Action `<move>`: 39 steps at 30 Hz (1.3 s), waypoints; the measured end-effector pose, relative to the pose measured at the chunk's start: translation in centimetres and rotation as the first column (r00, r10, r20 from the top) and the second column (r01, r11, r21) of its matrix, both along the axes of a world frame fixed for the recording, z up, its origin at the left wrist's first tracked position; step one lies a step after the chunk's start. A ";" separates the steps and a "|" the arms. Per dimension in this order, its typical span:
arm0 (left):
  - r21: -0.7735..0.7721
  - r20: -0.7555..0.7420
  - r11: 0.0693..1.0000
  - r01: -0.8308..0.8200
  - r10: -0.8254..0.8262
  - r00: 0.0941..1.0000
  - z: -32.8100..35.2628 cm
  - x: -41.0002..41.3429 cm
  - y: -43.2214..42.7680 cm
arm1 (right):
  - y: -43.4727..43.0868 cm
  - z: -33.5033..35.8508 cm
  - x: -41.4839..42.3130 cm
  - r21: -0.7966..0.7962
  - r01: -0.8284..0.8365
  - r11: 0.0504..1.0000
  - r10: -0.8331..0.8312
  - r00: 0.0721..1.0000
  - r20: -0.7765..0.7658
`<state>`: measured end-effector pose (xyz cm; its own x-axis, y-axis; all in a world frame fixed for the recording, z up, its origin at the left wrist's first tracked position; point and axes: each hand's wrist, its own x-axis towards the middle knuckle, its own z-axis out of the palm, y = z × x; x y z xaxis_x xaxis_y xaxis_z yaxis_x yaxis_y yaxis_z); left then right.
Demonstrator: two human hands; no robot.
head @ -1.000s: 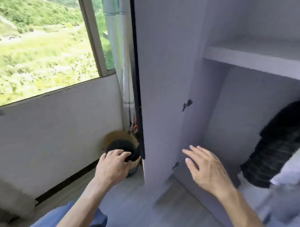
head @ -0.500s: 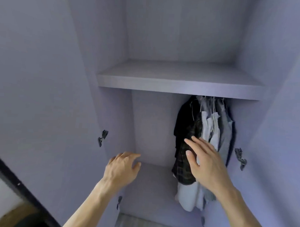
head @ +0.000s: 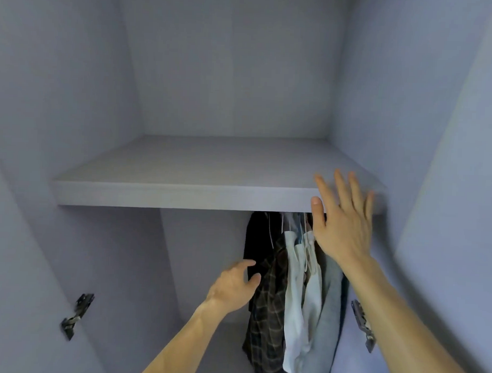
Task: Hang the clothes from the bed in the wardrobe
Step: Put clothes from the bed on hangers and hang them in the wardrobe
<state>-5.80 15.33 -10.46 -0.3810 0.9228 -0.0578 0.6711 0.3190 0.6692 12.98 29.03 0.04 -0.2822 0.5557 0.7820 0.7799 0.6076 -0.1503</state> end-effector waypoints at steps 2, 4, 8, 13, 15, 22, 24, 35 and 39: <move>0.007 0.133 1.000 -0.010 0.009 0.991 -0.7 0.6 3.2 | 2.1 -0.8 -1.0 0.071 0.000 0.997 -0.002 1.000 0.029; 0.003 0.199 1.000 -0.027 0.026 0.980 -1.5 1.1 6.2 | 3.8 -1.8 -1.6 0.169 -0.009 0.986 0.009 1.000 0.001; 0.024 0.247 0.994 -0.107 0.098 0.964 -3.0 2.0 10.9 | 6.1 -2.8 -2.7 0.300 0.008 0.954 0.019 0.996 -0.088; -0.018 0.201 0.986 -0.169 0.169 0.965 -4.5 2.5 14.3 | 7.8 -3.7 -3.8 0.409 0.041 0.912 0.010 0.992 -0.122; -0.017 0.187 0.983 -0.185 0.184 0.965 -4.7 2.3 14.8 | 8.0 -3.7 -3.9 0.430 0.044 0.902 0.013 0.991 -0.130; 0.055 0.071 0.936 -0.348 0.344 0.936 -3.3 0.5 15.0 | 8.1 -4.1 -4.0 0.450 0.061 0.891 0.004 0.990 -0.141; 0.087 0.103 0.922 -0.376 0.367 0.924 -3.0 -0.1 14.6 | 8.2 -4.1 -3.9 0.453 0.060 0.889 0.006 0.990 -0.142; 0.300 0.300 0.888 -0.348 0.259 0.918 -2.5 0.2 13.0 | 7.5 -4.0 -4.3 0.409 0.071 0.910 0.003 0.984 -0.176; 0.333 0.307 0.855 -0.397 0.300 0.903 -1.8 0.2 13.0 | 7.5 -4.0 -4.2 0.396 0.064 0.916 -0.002 0.988 -0.155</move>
